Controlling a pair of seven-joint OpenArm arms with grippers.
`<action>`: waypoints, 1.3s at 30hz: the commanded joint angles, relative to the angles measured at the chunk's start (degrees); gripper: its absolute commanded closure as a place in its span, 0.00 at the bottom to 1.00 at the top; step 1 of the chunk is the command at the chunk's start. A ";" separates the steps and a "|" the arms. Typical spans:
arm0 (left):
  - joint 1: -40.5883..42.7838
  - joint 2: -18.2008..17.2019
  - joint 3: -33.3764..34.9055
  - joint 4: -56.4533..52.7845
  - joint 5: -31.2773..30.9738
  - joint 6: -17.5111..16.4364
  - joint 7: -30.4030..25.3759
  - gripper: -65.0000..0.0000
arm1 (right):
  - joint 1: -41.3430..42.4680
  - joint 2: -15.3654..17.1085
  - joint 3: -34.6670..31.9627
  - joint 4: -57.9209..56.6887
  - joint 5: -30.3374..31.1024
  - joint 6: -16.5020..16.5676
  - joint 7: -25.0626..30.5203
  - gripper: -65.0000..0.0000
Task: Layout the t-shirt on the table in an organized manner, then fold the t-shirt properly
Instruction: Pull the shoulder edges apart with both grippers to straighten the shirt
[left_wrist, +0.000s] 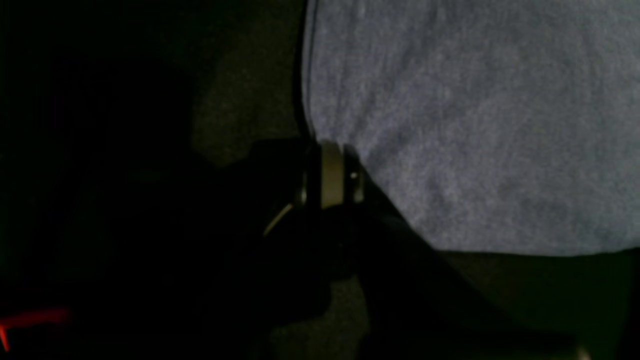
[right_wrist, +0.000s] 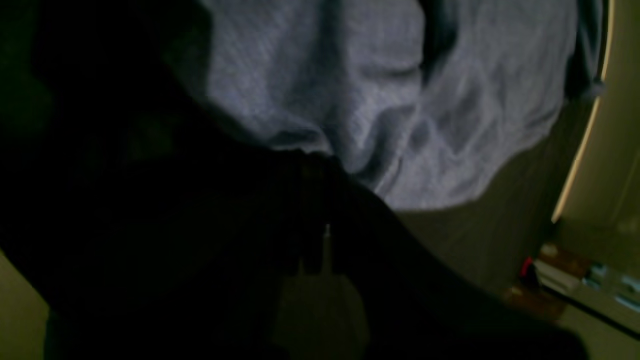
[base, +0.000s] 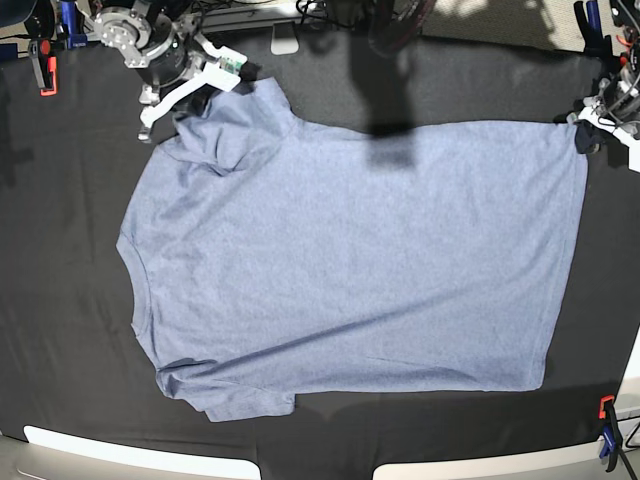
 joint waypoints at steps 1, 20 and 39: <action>0.44 -1.16 -0.74 1.40 -0.90 -0.39 0.94 1.00 | -1.44 1.51 0.33 2.10 -1.42 -0.87 0.37 1.00; 9.22 -1.22 -6.75 8.92 -2.84 -0.37 2.36 1.00 | -29.77 8.26 0.33 21.75 -8.72 -2.16 -9.77 1.00; 8.83 -2.40 -6.60 8.90 -3.85 2.89 -2.01 1.00 | -20.85 3.17 18.62 21.75 4.15 -10.67 -1.55 1.00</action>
